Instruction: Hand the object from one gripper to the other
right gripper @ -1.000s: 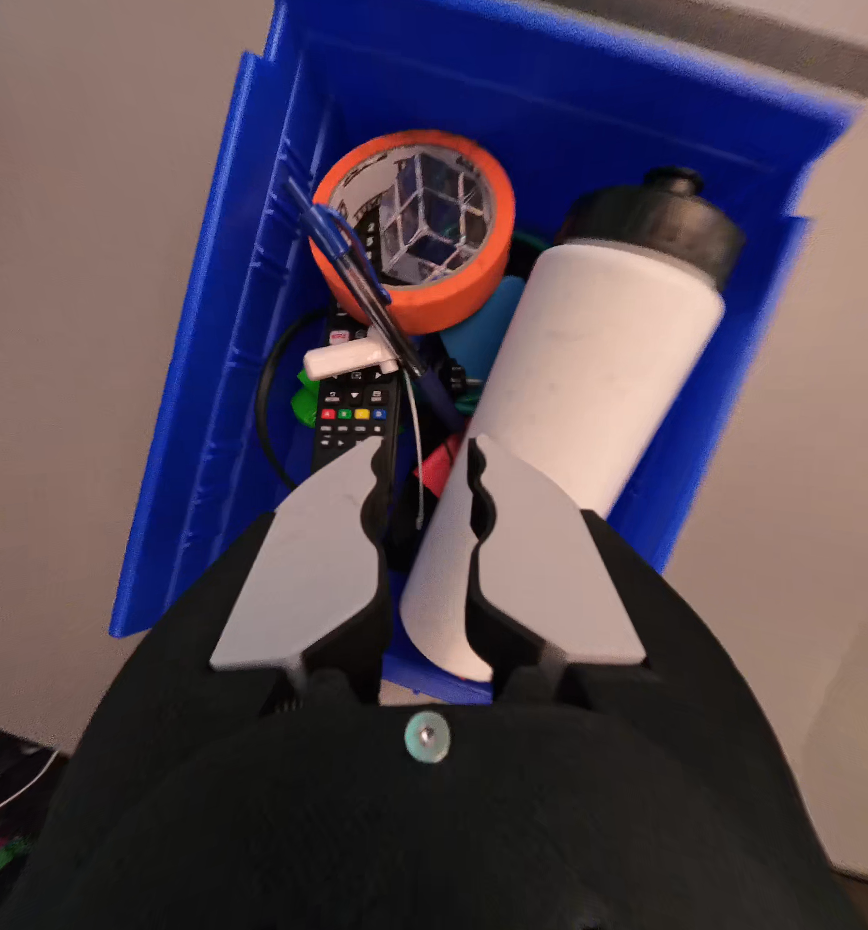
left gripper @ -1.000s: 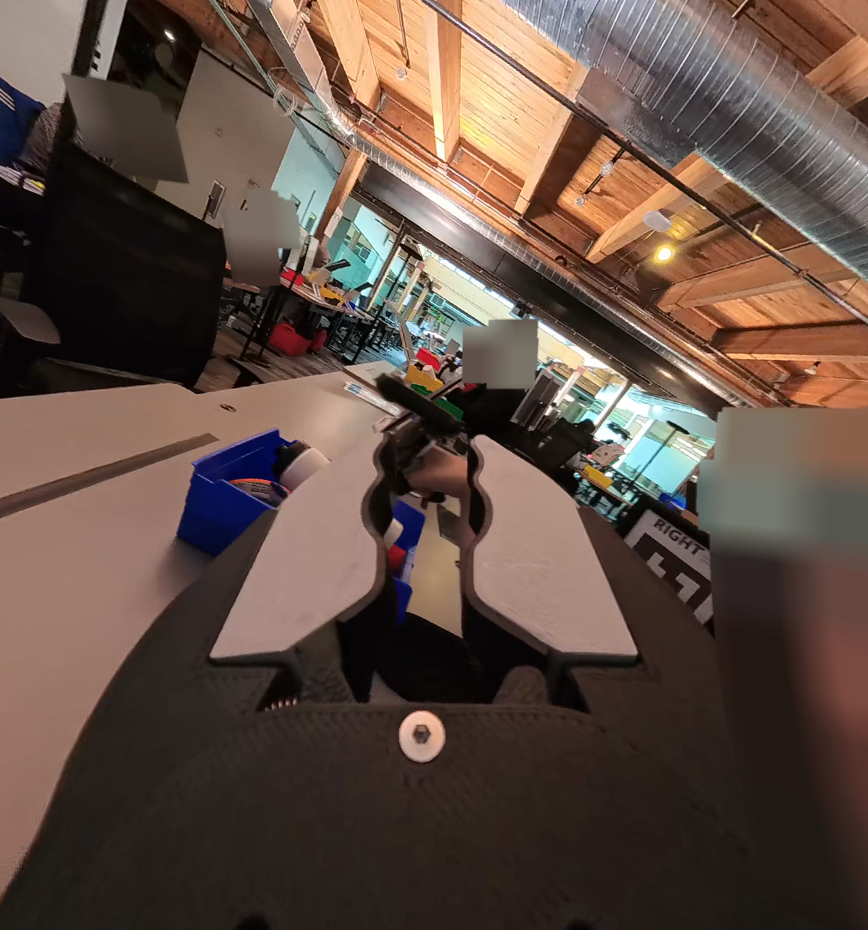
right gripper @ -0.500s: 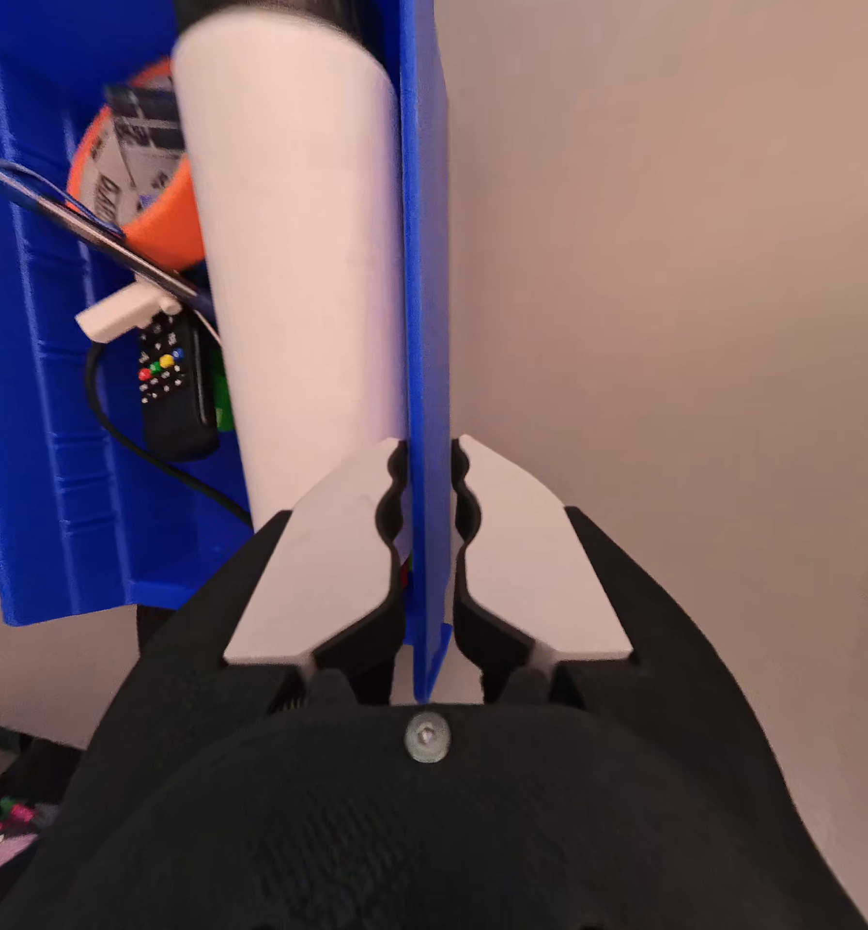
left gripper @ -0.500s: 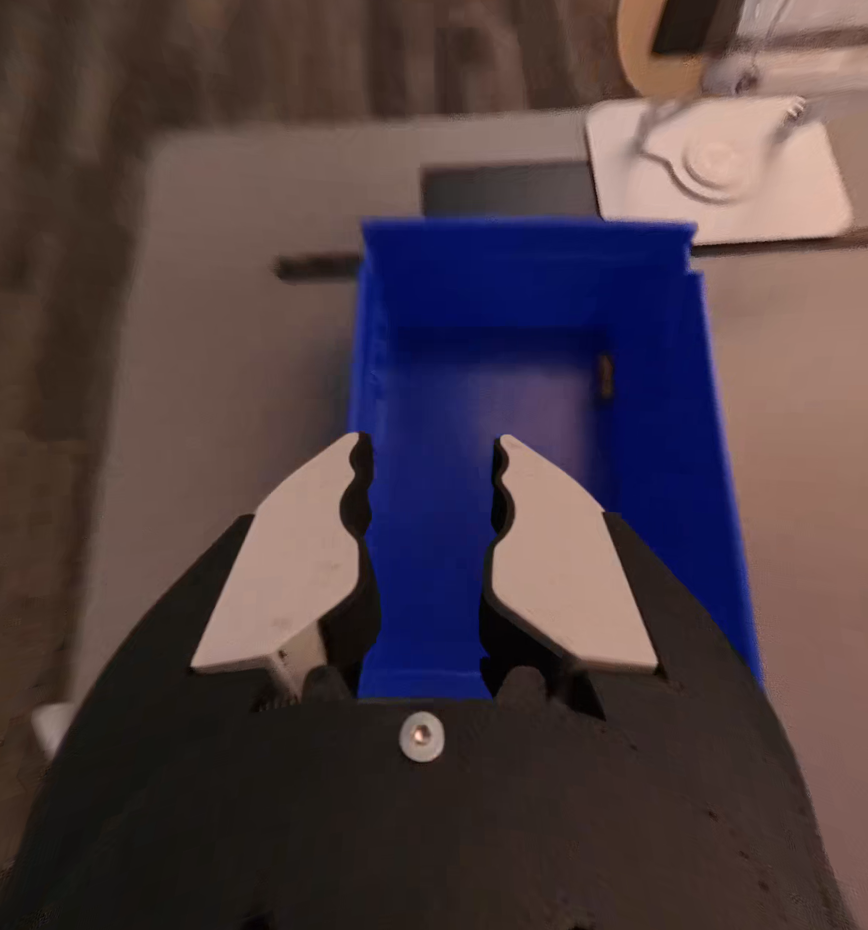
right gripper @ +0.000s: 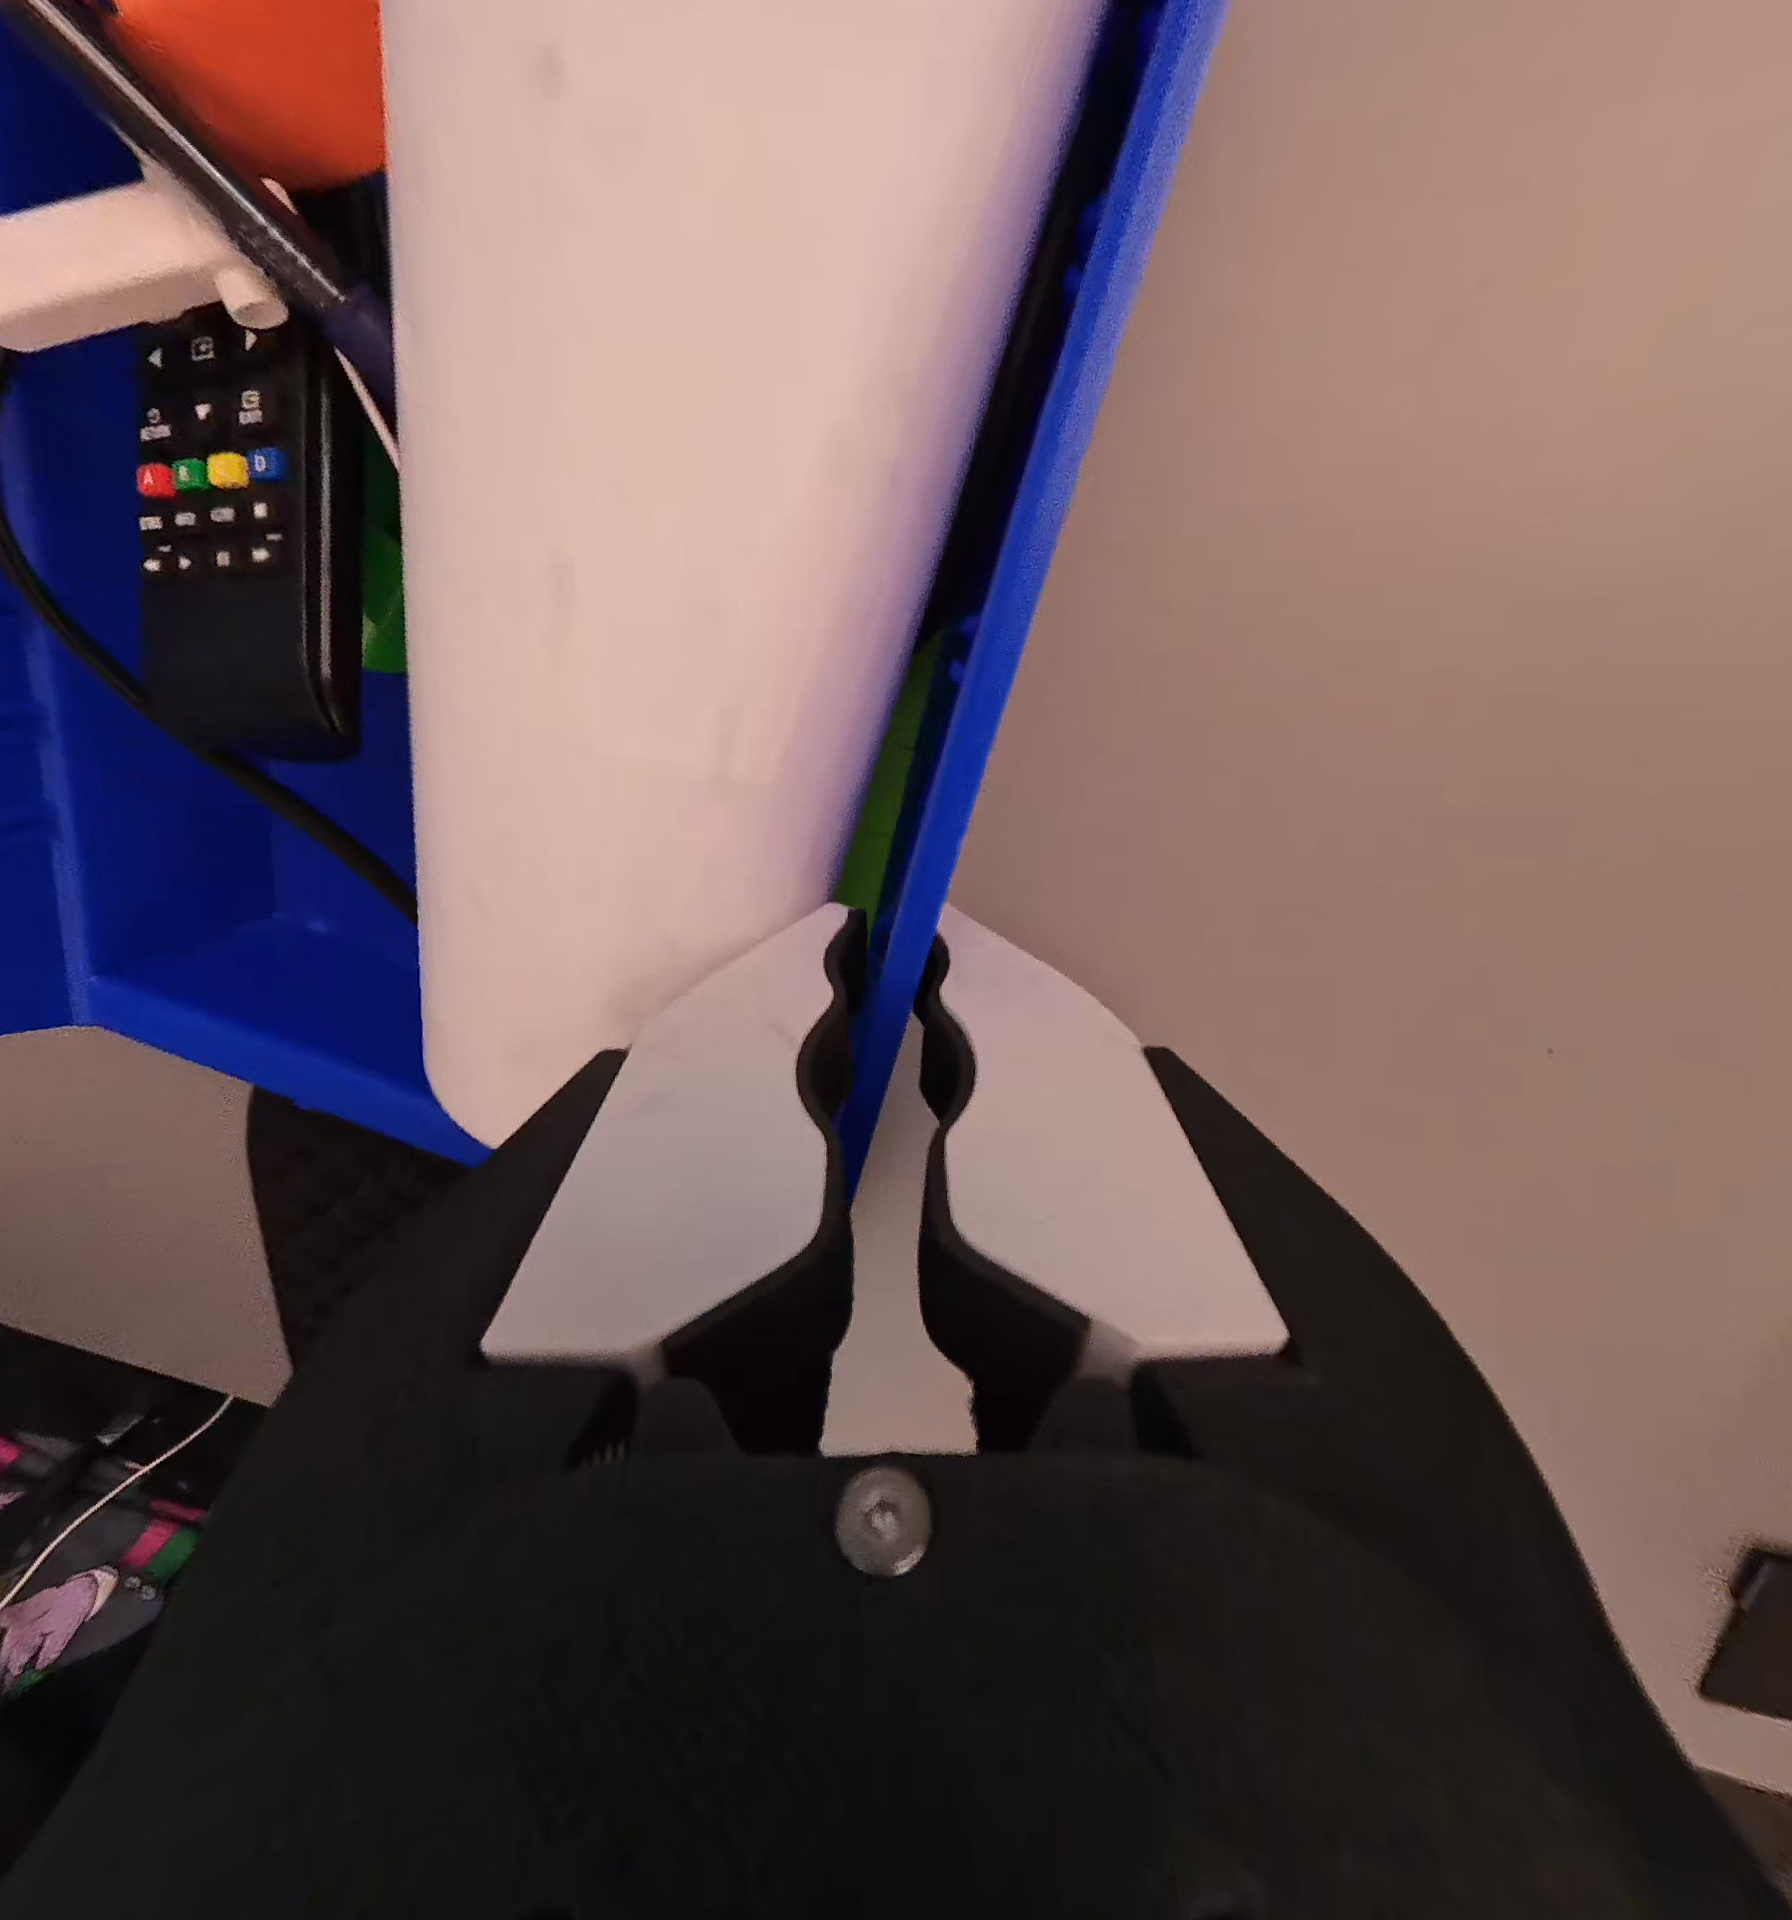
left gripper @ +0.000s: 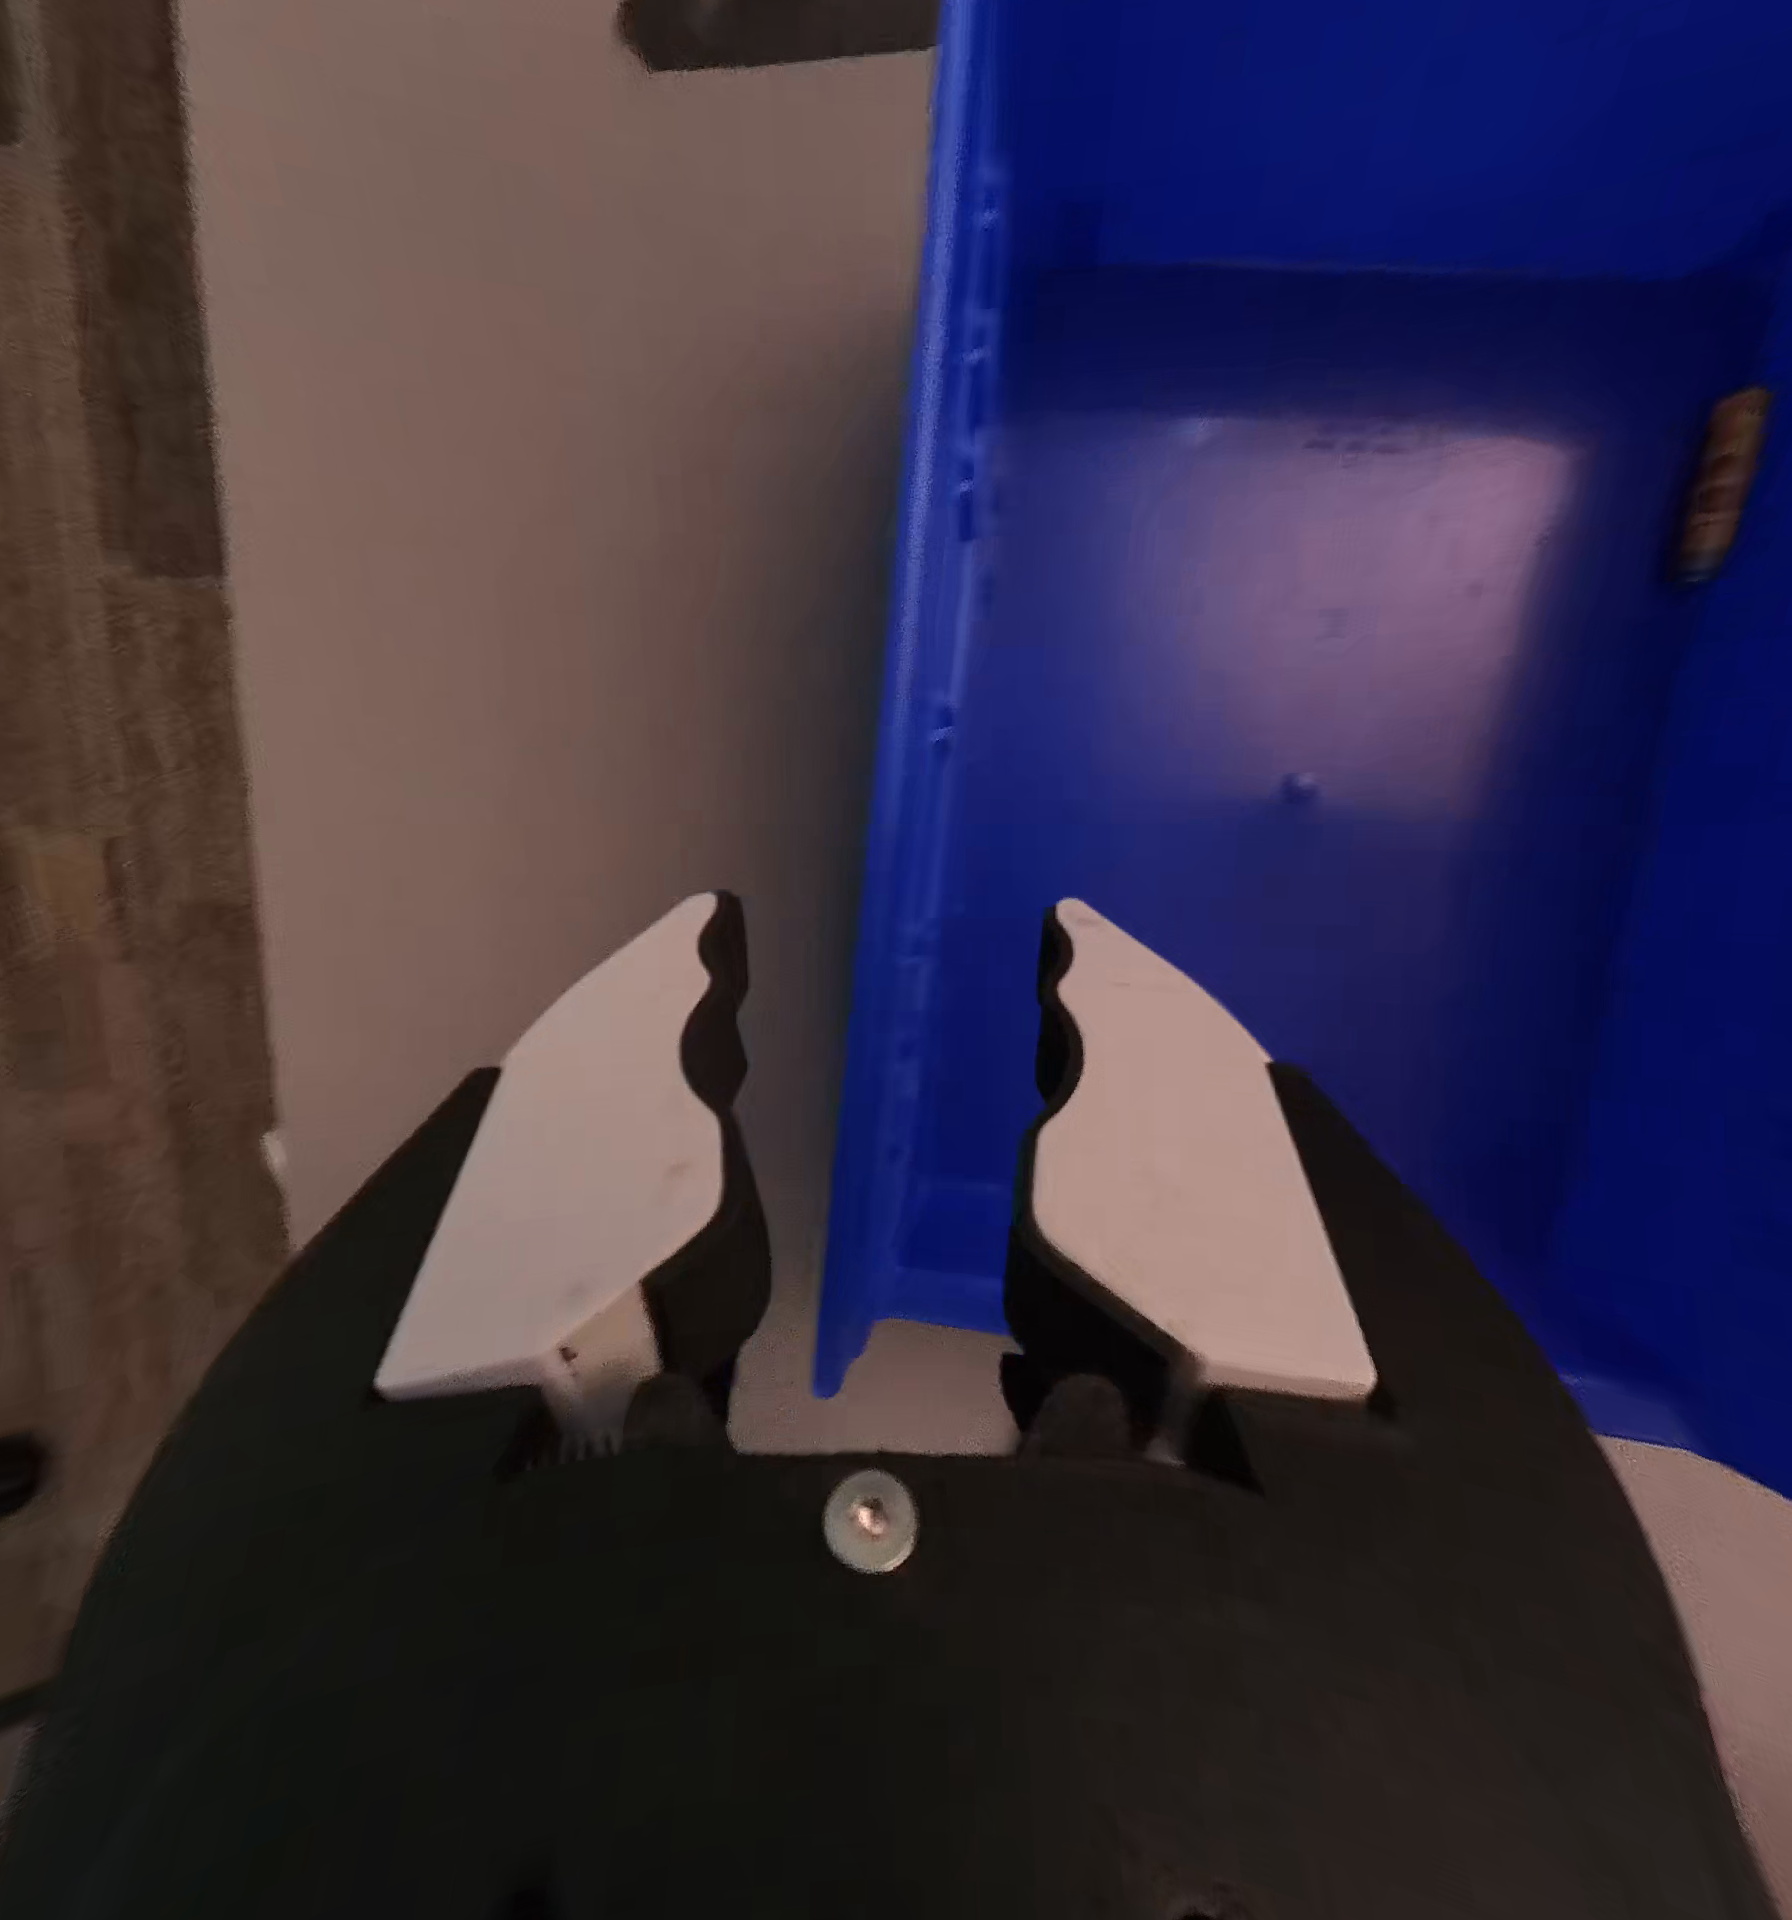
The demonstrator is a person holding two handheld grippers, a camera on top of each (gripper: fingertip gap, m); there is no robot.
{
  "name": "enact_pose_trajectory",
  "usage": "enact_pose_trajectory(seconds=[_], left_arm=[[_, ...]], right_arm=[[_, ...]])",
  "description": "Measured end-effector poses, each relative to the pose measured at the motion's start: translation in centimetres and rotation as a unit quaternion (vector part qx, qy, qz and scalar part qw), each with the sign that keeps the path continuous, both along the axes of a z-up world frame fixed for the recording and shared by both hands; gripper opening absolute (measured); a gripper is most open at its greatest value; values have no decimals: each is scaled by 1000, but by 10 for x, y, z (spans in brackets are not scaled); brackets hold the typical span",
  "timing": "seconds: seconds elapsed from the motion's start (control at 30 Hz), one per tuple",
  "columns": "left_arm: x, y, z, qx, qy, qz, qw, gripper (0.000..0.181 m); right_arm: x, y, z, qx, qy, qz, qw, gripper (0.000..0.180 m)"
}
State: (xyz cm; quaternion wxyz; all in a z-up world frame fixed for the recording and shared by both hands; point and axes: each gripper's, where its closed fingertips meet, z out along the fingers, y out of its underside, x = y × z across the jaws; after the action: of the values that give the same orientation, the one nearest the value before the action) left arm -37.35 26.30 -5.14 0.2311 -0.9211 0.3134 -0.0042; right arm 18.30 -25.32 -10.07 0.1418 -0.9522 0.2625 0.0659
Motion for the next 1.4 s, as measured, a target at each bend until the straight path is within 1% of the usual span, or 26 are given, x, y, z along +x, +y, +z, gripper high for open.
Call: enact_pose_trajectory(seconds=[0.07,0.17,0.2,0.23,0.27,0.37,0.47,0.67,0.77,0.9,1.0,1.03,1.07,1.17,1.3,1.4], left_arm=[[-6,-1,-5,-14,2,5,1000,55],[-11,-6,-25,-67,4,7,998,54],[-12,-10,-33,-88,9,0,996,44],[-10,-15,-41,-111,11,-11,994,23],[-9,-18,-47,-128,16,-20,992,7],[-3,-24,-47,-138,24,-37,989,5],[10,-42,-49,-157,50,-84,983,5],[42,-82,-51,-193,87,-136,968,8],[55,-97,-51,-206,99,-145,963,9],[67,-112,-52,-212,114,-182,953,11],[62,-127,-53,-231,147,-217,937,21],[59,-130,-53,-232,158,-225,933,27],[57,-132,-52,-230,163,-232,931,28],[56,-133,-44,-219,151,-238,934,28],[60,-129,-31,-197,113,-238,944,25],[60,-124,-28,-180,111,-237,948,24]], right_arm=[[-3,5,0,-19,-11,10,1000,8],[-11,18,0,-21,-4,17,1000,9],[-13,22,0,-21,-5,22,1000,9],[-16,26,0,-24,-7,28,999,9],[-19,30,0,-27,-9,34,999,9],[-31,43,1,-43,-10,47,998,9],[-46,59,1,-58,-16,64,996,11],[-81,98,2,-73,-44,112,990,20],[-93,114,1,-76,-71,134,986,23],[-103,127,1,-66,-90,160,981,28],[-105,126,4,-59,-77,159,983,29],[-105,126,9,-48,-76,152,984,27],[-102,126,16,-35,-85,143,985,27],[-93,130,47,25,-132,118,984,27],[-84,139,90,112,-192,91,971,27],[-78,139,98,130,-209,87,965,26]])
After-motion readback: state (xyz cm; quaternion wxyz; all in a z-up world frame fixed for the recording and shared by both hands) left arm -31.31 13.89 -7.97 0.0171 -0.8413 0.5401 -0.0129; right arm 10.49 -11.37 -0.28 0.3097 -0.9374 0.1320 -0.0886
